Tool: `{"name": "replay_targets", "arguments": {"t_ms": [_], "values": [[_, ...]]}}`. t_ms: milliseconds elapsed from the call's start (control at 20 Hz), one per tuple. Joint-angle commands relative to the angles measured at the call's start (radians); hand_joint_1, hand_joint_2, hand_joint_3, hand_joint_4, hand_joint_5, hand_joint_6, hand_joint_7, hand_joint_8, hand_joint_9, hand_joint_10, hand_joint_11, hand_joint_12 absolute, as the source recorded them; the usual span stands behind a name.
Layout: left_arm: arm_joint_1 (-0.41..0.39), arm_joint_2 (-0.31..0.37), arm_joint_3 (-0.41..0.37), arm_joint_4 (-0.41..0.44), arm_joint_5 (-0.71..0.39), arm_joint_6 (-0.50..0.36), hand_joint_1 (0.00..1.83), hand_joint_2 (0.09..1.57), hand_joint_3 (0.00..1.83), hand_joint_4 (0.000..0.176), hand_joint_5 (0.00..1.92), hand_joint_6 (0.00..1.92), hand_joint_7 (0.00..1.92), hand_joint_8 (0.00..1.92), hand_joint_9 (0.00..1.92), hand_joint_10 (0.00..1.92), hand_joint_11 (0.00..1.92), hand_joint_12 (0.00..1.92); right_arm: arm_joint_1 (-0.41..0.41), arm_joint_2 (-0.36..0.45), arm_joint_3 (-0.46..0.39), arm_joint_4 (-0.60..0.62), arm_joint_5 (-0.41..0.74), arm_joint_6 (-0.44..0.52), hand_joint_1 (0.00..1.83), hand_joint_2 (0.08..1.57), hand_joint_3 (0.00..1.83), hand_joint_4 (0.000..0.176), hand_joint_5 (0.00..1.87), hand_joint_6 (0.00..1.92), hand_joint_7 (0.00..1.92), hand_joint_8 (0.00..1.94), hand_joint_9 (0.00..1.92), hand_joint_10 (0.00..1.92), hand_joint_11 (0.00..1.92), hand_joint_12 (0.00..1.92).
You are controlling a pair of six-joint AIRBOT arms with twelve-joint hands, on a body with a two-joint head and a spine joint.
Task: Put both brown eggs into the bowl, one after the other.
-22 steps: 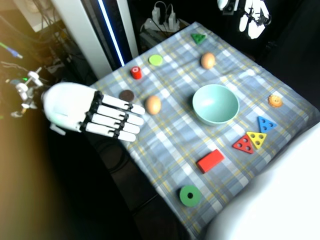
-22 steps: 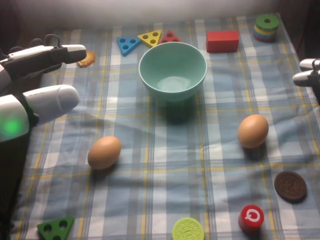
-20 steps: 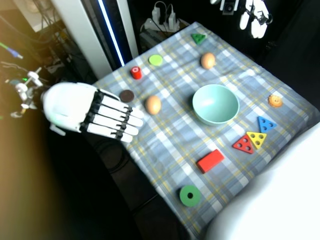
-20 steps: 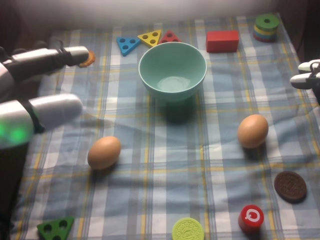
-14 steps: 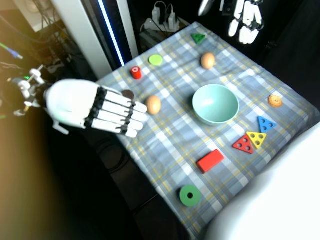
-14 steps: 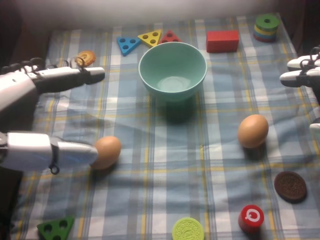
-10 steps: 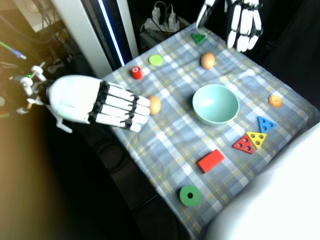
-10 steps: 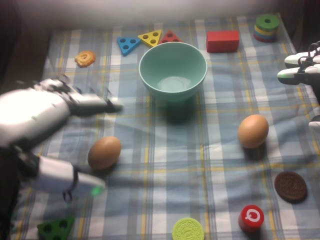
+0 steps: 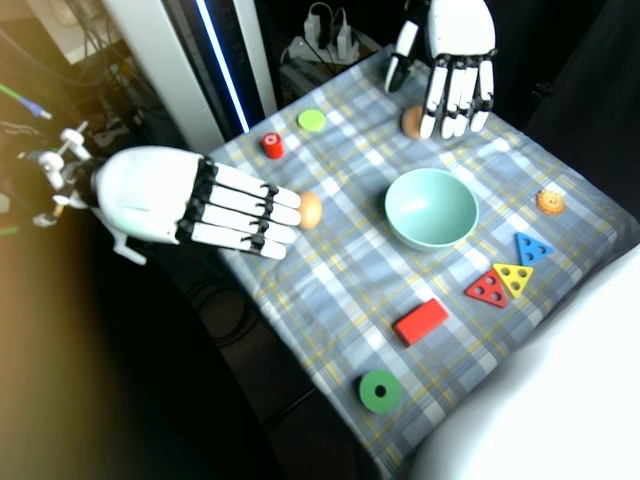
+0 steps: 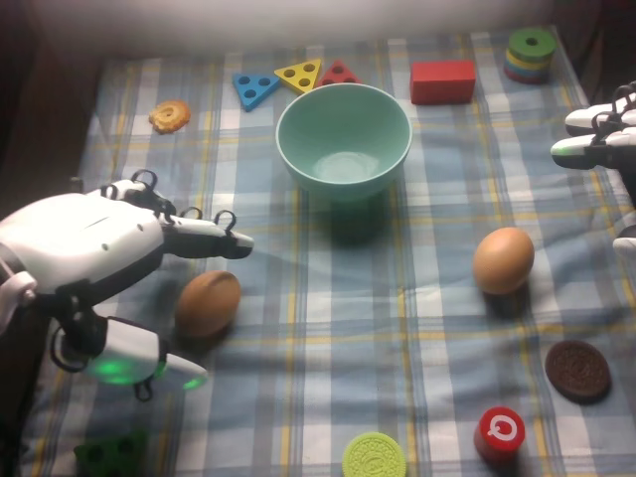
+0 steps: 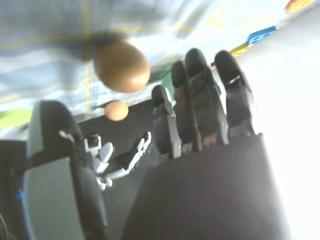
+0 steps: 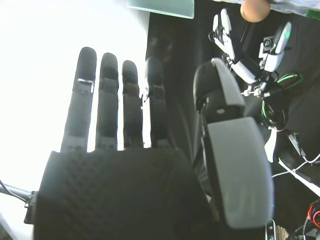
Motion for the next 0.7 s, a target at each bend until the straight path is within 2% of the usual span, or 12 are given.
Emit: {"name": "replay_targets", "arguments": {"t_ms": [0, 50, 150, 200, 250, 350, 450, 550, 600, 650], "values": [[-0.018, -0.011, 0.008, 0.001, -0.082, 0.011, 0.82, 0.87, 0.00, 0.176, 0.43, 0.01, 0.59, 0.01, 0.58, 0.01, 0.00, 0.86, 0.009, 0.003, 0.000, 0.023, 0.125, 0.009, 0.67, 1.26, 0.00, 0.000, 0.53, 0.01, 0.44, 0.01, 0.45, 0.01, 0.29, 0.52], [-0.024, -0.022, 0.016, -0.014, -0.072, 0.034, 0.81, 0.88, 0.00, 0.175, 0.44, 0.00, 0.57, 0.00, 0.56, 0.00, 0.00, 0.82, 0.008, 0.003, 0.001, 0.023, 0.125, 0.010, 0.67, 1.26, 0.00, 0.000, 0.53, 0.00, 0.44, 0.01, 0.45, 0.01, 0.30, 0.52], [-0.037, -0.052, 0.036, -0.053, -0.050, 0.092, 0.84, 0.88, 0.00, 0.161, 0.53, 0.02, 0.58, 0.00, 0.57, 0.00, 0.00, 0.77, 0.008, 0.004, 0.001, 0.024, 0.125, 0.013, 0.68, 1.26, 0.00, 0.000, 0.53, 0.01, 0.44, 0.00, 0.44, 0.00, 0.29, 0.52], [-0.043, -0.062, 0.048, -0.060, -0.035, 0.093, 0.84, 0.89, 0.00, 0.151, 0.58, 0.01, 0.60, 0.00, 0.60, 0.01, 0.00, 0.73, 0.007, 0.004, 0.001, 0.024, 0.125, 0.015, 0.68, 1.26, 0.00, 0.000, 0.53, 0.00, 0.43, 0.00, 0.44, 0.00, 0.28, 0.52], [-0.046, -0.066, 0.053, -0.062, -0.027, 0.094, 0.84, 0.89, 0.00, 0.151, 0.58, 0.01, 0.60, 0.00, 0.60, 0.01, 0.00, 0.73, 0.006, 0.004, 0.001, 0.024, 0.124, 0.015, 0.68, 1.26, 0.00, 0.000, 0.53, 0.00, 0.43, 0.00, 0.44, 0.00, 0.28, 0.52], [-0.048, -0.072, 0.063, -0.077, -0.016, 0.103, 0.87, 0.89, 0.00, 0.150, 0.60, 0.01, 0.67, 0.01, 0.66, 0.02, 0.00, 0.90, 0.005, 0.004, 0.001, 0.024, 0.124, 0.016, 0.66, 1.27, 0.00, 0.000, 0.53, 0.00, 0.44, 0.00, 0.45, 0.00, 0.29, 0.54], [-0.048, -0.072, 0.064, -0.085, -0.015, 0.110, 0.90, 0.93, 0.01, 0.145, 0.60, 0.00, 0.68, 0.01, 0.62, 0.01, 0.00, 0.87, 0.004, 0.004, 0.001, 0.024, 0.124, 0.017, 0.68, 1.27, 0.00, 0.000, 0.54, 0.00, 0.44, 0.00, 0.45, 0.00, 0.30, 0.55], [-0.048, -0.072, 0.065, -0.087, -0.014, 0.111, 0.99, 0.93, 0.00, 0.139, 0.65, 0.00, 0.75, 0.01, 0.67, 0.02, 0.00, 0.96, 0.002, 0.005, 0.001, 0.026, 0.124, 0.017, 0.68, 1.27, 0.00, 0.000, 0.54, 0.00, 0.44, 0.00, 0.46, 0.01, 0.31, 0.56], [-0.048, -0.071, 0.065, -0.088, -0.014, 0.111, 1.01, 0.97, 0.01, 0.138, 0.62, 0.00, 0.73, 0.00, 0.63, 0.01, 0.00, 0.90, 0.001, 0.005, 0.001, 0.028, 0.124, 0.018, 0.68, 1.28, 0.00, 0.000, 0.54, 0.00, 0.44, 0.00, 0.47, 0.01, 0.31, 0.56], [-0.048, -0.070, 0.065, -0.089, -0.014, 0.111, 1.06, 0.96, 0.00, 0.127, 0.63, 0.01, 0.75, 0.01, 0.66, 0.02, 0.00, 0.94, 0.000, 0.005, 0.001, 0.028, 0.124, 0.018, 0.68, 1.28, 0.00, 0.000, 0.54, 0.00, 0.45, 0.00, 0.48, 0.01, 0.32, 0.57]]}}
